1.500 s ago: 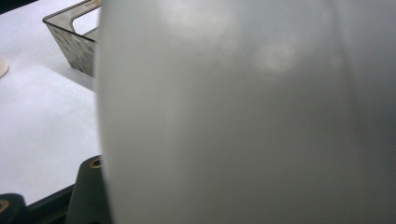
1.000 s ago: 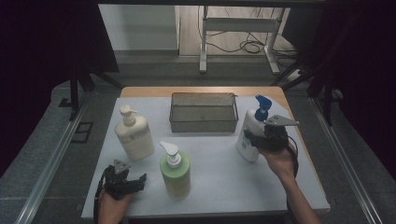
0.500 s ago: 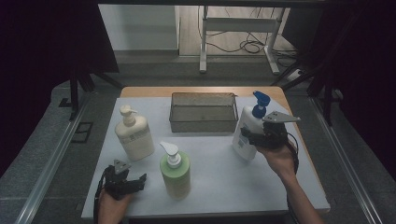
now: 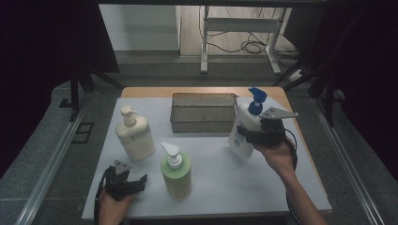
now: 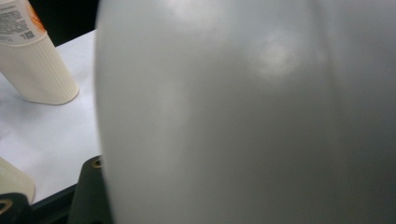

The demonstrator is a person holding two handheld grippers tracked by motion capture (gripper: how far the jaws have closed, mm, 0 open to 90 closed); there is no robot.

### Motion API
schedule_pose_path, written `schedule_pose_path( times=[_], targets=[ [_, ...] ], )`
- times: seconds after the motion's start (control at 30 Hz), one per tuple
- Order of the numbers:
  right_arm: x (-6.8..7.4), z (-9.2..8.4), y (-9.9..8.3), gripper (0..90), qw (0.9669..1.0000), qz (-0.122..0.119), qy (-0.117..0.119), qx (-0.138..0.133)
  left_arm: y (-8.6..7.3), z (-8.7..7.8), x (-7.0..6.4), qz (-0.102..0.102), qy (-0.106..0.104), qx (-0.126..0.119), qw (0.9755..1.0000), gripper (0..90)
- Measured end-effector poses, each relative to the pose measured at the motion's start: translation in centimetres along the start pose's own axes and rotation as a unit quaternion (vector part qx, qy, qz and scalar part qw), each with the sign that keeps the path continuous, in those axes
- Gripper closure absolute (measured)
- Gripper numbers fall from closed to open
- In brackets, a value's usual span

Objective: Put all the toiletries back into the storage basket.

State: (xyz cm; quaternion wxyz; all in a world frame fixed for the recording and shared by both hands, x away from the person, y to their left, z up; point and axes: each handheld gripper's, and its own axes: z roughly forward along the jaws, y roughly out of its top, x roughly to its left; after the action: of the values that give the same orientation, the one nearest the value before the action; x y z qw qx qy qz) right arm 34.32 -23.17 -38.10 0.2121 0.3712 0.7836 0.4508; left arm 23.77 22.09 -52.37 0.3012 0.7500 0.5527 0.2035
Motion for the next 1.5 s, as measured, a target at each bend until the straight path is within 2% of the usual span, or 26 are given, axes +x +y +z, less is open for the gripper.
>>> schedule_pose_path(
  times=[0.3,0.67,1.17,1.5],
  targets=[
    [0.9,0.7,1.5,37.6,0.9998,-0.013,0.012,0.0,0.0,0.0,0.0,0.002,0.001,0.0,1.0,11.9],
    [1.4,1.4,2.9,37.6,0.9997,-0.01,0.022,-0.004,0.0,0.0,0.0,0.002,0.0,0.0,1.0,11.9],
    [1.9,2.4,4.8,37.6,0.9996,-0.014,0.023,-0.009,0.0,0.0,0.0,0.0,0.001,0.0,1.0,11.9],
    [2.5,3.0,6.4,37.7,0.9994,-0.025,0.02,-0.012,0.0,0.0,0.0,0.001,0.0,-0.001,1.0,11.9]
  ],
)
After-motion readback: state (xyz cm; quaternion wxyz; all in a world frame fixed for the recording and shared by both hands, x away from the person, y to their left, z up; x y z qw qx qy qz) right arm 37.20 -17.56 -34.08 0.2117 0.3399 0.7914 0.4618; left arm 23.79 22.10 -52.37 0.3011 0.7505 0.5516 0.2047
